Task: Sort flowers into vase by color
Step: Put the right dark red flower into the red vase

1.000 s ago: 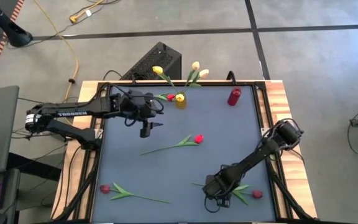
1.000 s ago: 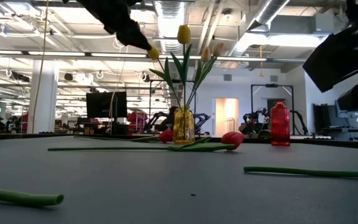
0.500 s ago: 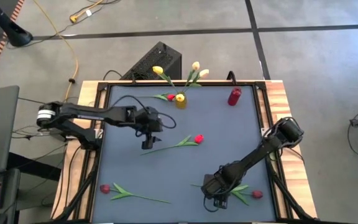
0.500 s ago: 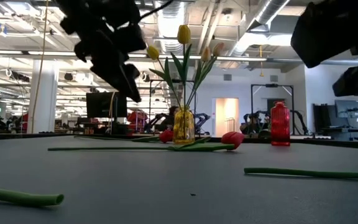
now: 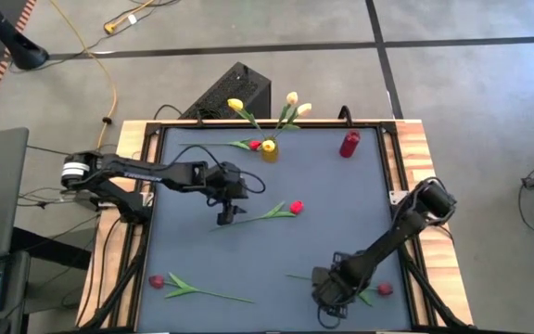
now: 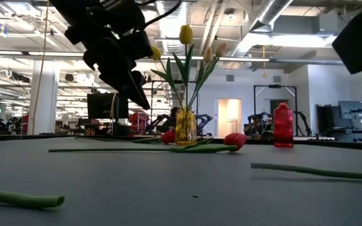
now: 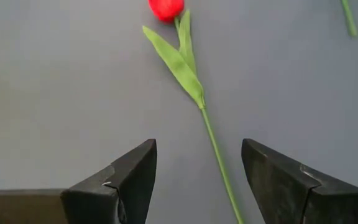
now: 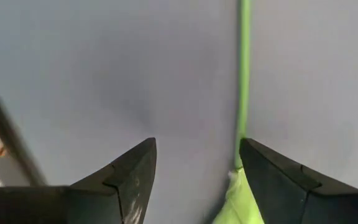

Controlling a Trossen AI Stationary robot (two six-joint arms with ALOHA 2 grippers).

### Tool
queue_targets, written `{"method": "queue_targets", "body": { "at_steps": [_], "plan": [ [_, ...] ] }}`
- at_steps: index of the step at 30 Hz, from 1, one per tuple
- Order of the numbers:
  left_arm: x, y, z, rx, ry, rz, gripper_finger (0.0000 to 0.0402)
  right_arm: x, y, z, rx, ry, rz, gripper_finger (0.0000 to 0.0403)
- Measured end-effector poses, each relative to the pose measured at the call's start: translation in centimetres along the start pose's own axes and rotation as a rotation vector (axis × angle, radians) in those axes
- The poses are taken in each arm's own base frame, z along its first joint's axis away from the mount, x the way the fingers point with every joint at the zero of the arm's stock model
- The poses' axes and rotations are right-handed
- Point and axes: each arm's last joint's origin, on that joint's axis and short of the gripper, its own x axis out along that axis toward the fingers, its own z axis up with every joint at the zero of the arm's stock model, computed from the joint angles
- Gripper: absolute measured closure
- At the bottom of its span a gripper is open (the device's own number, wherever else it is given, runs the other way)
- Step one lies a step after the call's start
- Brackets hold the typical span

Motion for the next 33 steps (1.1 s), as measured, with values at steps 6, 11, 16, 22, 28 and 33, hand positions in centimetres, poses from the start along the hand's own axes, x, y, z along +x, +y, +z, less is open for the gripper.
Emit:
{"method": "queue_targets", "body": {
  "at_steps": [6, 11, 16, 22, 28, 33],
  "plan": [
    [-0.1, 0.0, 0.4, 0.006, -0.014, 0.002, 0.0178, 0.8, -0.6, -0.6, -0.004, 0.002, -0.02, 0.0181],
    [-0.2, 0.0, 0.4, 0.01, -0.012, 0.01, 0.0178, 0.9, -1.2, -0.1, 0.018, 0.004, -0.019, 0.026],
    [-0.2, 0.3, 0.4, 0.005, -0.015, 0.017, 0.0178, 0.6, -1.4, 0.8, 0.024, 0.021, 0.015, 0.0361],
    [-0.4, 0.7, 0.4, 0.001, -0.02, 0.029, 0.0178, -0.4, -1.2, 1.4, -0.021, 0.039, 0.105, 0.0375],
    [-0.6, 0.8, 0.4, 0.0, -0.026, 0.03, 0.0178, -3.1, -1.2, 1.1, -0.045, -0.026, 0.159, 0.0386],
    [-0.7, 0.8, 0.5, 0.003, -0.035, 0.03, 0.0178, -5.9, -1.6, 1.7, -0.064, -0.196, 0.201, 0.0388]
  ]
}}
